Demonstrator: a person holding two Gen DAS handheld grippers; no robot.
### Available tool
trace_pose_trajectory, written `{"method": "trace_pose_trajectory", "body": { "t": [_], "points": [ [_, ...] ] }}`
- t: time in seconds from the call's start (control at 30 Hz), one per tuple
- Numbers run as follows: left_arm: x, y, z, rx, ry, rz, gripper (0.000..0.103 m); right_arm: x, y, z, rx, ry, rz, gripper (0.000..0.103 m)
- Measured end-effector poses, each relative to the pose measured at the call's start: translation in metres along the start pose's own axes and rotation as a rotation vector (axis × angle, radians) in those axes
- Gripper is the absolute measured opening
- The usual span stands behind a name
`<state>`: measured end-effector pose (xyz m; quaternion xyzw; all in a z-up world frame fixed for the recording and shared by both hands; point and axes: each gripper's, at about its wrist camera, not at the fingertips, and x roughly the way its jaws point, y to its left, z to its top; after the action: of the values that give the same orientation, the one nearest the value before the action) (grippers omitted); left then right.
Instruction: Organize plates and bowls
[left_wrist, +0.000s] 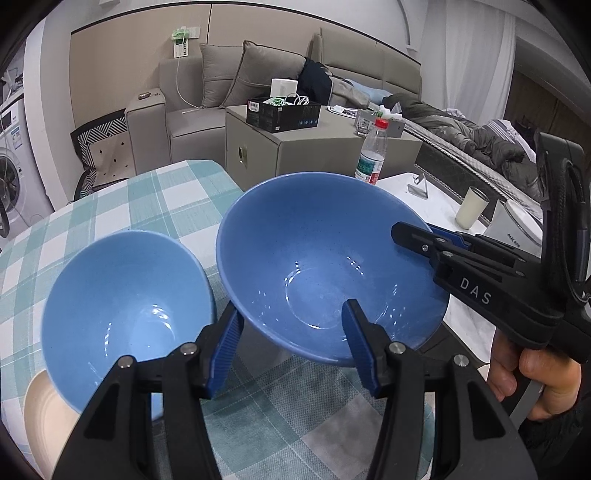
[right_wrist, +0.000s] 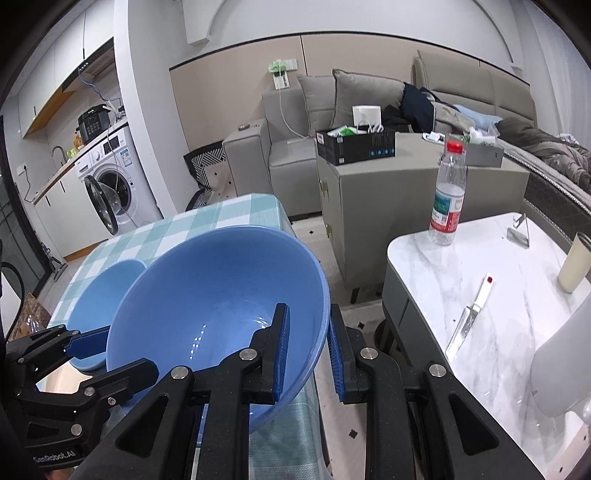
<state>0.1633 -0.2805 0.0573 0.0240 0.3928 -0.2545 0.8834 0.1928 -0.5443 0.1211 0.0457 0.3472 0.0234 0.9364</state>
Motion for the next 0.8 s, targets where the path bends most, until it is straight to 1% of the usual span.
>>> {"method": "trace_pose_trajectory", "body": {
  "t": [0.17,0.47,0.8],
  "points": [
    [-0.012,0.004,0.005,-0.004,-0.029,-0.002,0.055,-0.016,0.007,0.006,-0.001,-0.047,0.008,0.02],
    [-0.027,0.013,0.009,-0.018,-0.059,0.004,0.055,-0.035,0.026,0.011,-0.012,-0.102,0.023,0.021],
    [-0.048,0.027,0.01,-0.025,-0.103,0.038,0.054,-0.047,0.05,0.014,-0.012,-0.148,0.055,0.021]
  ]
}}
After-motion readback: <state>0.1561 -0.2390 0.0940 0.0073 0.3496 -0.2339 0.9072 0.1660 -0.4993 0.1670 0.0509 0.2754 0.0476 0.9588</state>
